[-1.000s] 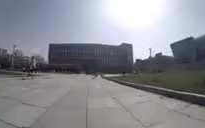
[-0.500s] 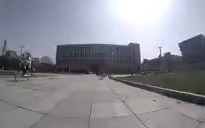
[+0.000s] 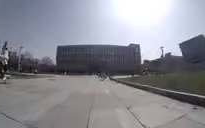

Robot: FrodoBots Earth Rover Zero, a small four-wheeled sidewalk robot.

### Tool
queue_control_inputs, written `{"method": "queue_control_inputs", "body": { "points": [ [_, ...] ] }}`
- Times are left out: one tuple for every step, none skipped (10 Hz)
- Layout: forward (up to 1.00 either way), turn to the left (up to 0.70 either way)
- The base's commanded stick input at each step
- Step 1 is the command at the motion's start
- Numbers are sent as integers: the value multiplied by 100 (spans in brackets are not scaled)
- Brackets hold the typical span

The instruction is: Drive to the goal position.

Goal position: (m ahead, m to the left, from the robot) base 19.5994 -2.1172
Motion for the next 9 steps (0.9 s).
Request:
{"method": "queue_control_inputs", "body": {
  "points": [
    [70, 0],
    [70, 0],
    [70, 0],
    [70, 0],
    [70, 0],
    [70, 0],
    [70, 5],
    [70, 35],
    [70, 31]
  ]
}}
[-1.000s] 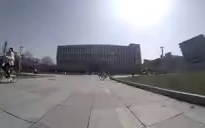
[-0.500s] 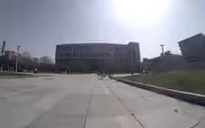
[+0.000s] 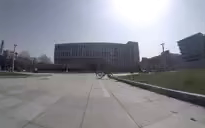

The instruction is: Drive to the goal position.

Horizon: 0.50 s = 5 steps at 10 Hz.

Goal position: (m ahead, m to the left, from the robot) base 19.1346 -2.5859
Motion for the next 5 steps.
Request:
{"method": "queue_control_inputs", "body": {
  "points": [
    [70, 8],
    [70, 0],
    [70, 0],
    [70, 0],
    [70, 0]
  ]
}}
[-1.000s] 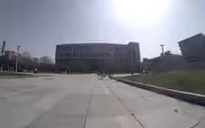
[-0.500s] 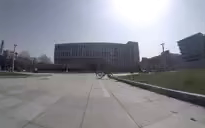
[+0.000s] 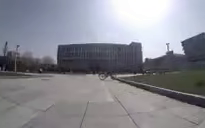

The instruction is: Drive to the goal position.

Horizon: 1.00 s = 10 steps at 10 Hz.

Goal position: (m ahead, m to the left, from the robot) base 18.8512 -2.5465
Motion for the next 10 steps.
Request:
{"method": "queue_control_inputs", "body": {
  "points": [
    [70, 0],
    [70, 0],
    [70, 0],
    [70, 0],
    [70, 0],
    [70, 1],
    [70, 3],
    [70, 5],
    [70, 7],
    [70, 9]
  ]
}}
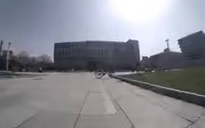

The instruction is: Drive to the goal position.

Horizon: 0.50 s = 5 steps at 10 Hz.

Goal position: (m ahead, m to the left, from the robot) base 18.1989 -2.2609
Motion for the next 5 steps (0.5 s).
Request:
{"method": "queue_control_inputs", "body": {
  "points": [
    [70, 11],
    [70, 15],
    [70, 22],
    [70, 30],
    [70, 23]
  ]
}}
